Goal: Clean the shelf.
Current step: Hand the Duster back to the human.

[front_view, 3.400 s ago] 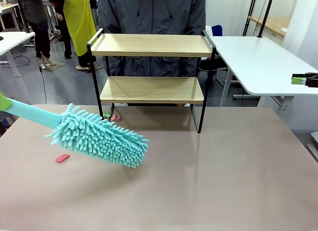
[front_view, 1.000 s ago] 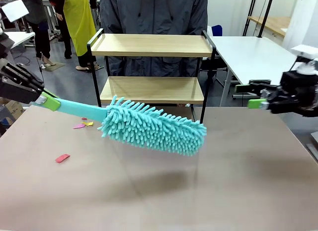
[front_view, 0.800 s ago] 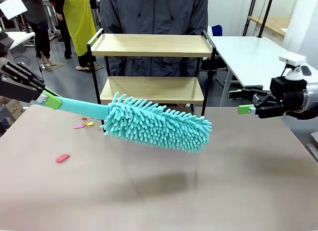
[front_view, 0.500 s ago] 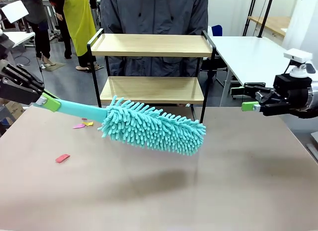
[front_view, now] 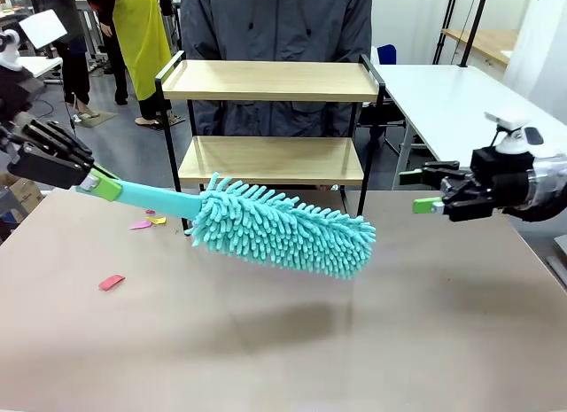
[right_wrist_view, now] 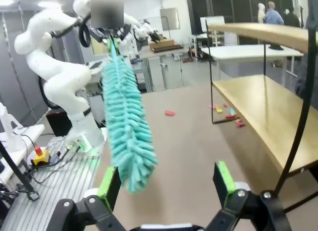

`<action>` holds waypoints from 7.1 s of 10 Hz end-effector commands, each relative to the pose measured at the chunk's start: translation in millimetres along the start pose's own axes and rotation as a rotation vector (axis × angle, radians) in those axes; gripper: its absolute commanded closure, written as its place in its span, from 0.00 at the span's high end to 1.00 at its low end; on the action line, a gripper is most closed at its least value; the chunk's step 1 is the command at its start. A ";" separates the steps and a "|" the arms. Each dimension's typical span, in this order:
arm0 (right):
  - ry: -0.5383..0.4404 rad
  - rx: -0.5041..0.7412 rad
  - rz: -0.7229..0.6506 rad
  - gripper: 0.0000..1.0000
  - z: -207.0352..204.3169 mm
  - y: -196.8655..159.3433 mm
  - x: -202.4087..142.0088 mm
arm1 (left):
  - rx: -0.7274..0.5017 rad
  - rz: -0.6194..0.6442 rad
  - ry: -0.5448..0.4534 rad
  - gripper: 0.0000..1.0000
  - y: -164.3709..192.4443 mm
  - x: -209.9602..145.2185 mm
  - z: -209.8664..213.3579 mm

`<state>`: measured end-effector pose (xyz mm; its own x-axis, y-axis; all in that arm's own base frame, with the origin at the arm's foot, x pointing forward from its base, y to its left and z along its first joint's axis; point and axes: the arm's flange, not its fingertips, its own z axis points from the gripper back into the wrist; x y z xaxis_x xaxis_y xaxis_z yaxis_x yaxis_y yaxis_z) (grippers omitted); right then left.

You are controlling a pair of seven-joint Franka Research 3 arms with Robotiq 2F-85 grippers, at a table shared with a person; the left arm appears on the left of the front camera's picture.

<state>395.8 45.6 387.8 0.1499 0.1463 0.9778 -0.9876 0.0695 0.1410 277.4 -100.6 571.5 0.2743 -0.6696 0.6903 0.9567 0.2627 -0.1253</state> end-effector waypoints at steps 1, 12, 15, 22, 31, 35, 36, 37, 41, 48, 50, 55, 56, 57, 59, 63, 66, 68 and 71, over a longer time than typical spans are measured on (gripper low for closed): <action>0.022 -0.054 0.042 1.00 -27.7 2.0 -9.0 | -0.013 -0.081 -0.048 0.14 11.5 8.7 -2.3; -0.215 0.106 -0.134 1.00 -56.2 44.2 -71.0 | -0.010 -0.060 -0.003 0.14 8.0 5.1 -5.4; -0.197 0.129 -0.154 1.00 -72.6 45.3 -80.9 | -0.007 -0.073 -0.031 0.14 7.9 3.8 -3.9; -0.280 0.178 -0.147 1.00 -100.6 46.7 -77.2 | 0.011 -0.054 -0.086 0.14 6.4 11.5 -26.8; -0.235 0.233 -0.144 0.00 -116.2 45.0 -68.4 | 0.010 -0.038 -0.062 0.14 6.5 11.1 -20.9; -0.218 0.218 -0.109 0.00 -110.2 44.4 -65.6 | 0.010 -0.038 -0.062 0.14 6.5 11.1 -20.9; -0.227 0.222 -0.097 0.00 -109.2 43.9 -65.2 | 0.010 -0.038 -0.062 0.14 6.5 11.1 -20.9; -0.228 0.221 -0.091 0.00 -108.6 43.6 -65.5 | 0.010 -0.038 -0.062 0.14 6.5 11.1 -20.9; -0.233 0.211 -0.127 0.00 -106.2 23.3 -67.5 | 0.018 -0.031 -0.059 0.68 8.5 8.6 -17.3; -0.233 0.211 -0.127 0.00 -106.2 23.3 -67.5 | 0.068 0.063 -0.041 1.00 -2.7 -17.7 118.1; -0.233 0.211 -0.127 0.00 -106.2 23.3 -67.5 | 0.109 0.139 0.038 1.00 -4.0 -56.1 168.9; -0.233 0.211 -0.127 0.00 -106.2 23.3 -67.5 | 0.136 0.216 0.079 1.00 -8.2 -98.2 196.7; -0.222 0.201 -0.134 0.17 -105.9 22.2 -70.4 | 0.136 0.216 0.079 1.00 -8.2 -98.2 196.7; -0.213 0.155 -0.066 0.17 -98.2 28.3 -39.4 | 0.136 0.216 0.079 1.00 -8.2 -98.2 196.7; -0.199 0.100 0.026 0.17 -82.8 46.3 28.4 | 0.136 0.216 0.079 1.00 -8.2 -98.2 196.7; -0.181 -0.146 0.199 0.17 -40.6 72.7 156.0 | 0.136 0.216 0.079 1.00 -8.2 -98.2 196.7; -0.218 -0.423 0.249 0.17 2.5 71.1 206.4 | 0.136 0.216 0.079 1.00 -8.2 -98.2 196.7; -0.234 -0.690 0.218 0.17 41.0 56.1 212.4 | 0.136 0.216 0.079 1.00 -8.2 -98.2 196.7; -0.262 -0.963 0.109 0.17 98.6 41.4 181.7 | 0.136 0.216 0.079 1.00 -8.2 -98.2 196.7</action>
<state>372.5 -24.2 589.6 -0.0655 0.0348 0.9972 -0.5903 0.8044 -0.0669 223.5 101.3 643.3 0.4919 -0.6439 0.5860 0.8511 0.4975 -0.1678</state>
